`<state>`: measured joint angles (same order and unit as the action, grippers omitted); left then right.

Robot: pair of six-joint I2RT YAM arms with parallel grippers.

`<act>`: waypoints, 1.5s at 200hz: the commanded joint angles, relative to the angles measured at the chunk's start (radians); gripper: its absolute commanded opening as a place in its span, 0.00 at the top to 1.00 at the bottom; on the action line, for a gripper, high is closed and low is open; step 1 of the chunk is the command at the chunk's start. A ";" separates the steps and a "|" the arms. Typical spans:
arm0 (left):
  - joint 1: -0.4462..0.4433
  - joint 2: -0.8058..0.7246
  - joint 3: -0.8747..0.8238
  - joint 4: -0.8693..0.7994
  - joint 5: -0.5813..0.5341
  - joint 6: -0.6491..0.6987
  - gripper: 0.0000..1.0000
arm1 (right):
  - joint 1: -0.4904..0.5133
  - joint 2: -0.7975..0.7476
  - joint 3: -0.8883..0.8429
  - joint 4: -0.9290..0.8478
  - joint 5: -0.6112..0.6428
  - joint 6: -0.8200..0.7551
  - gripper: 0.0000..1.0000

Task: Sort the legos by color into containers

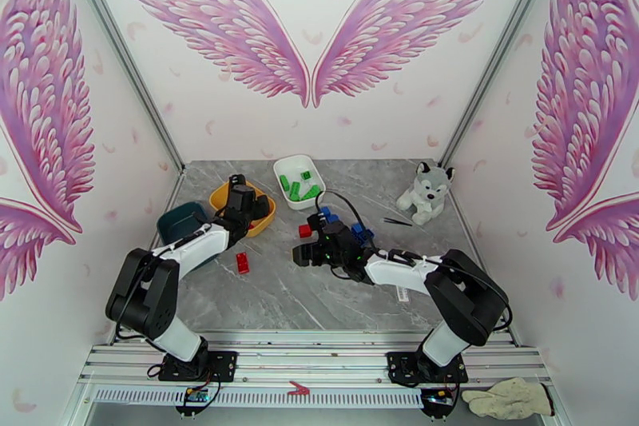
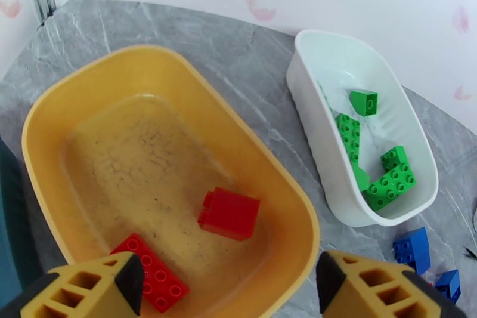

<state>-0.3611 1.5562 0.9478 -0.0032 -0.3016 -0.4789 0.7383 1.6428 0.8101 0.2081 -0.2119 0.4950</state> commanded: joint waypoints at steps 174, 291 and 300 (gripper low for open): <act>-0.240 -0.380 -0.451 -0.316 -0.225 -0.331 0.17 | 0.067 0.029 -0.018 -0.010 0.106 -0.051 0.20; -0.258 -0.229 -0.469 -0.217 -0.215 -0.342 0.34 | 0.100 0.031 -0.032 0.002 0.115 -0.034 0.23; -0.258 -0.220 -0.469 -0.211 -0.218 -0.340 0.36 | 0.101 0.031 -0.032 0.002 0.117 -0.033 0.24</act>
<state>-0.6136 1.3140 0.4900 -0.2466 -0.5026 -0.8154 0.8280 1.6691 0.7906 0.1970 -0.1146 0.4629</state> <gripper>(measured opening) 0.655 0.768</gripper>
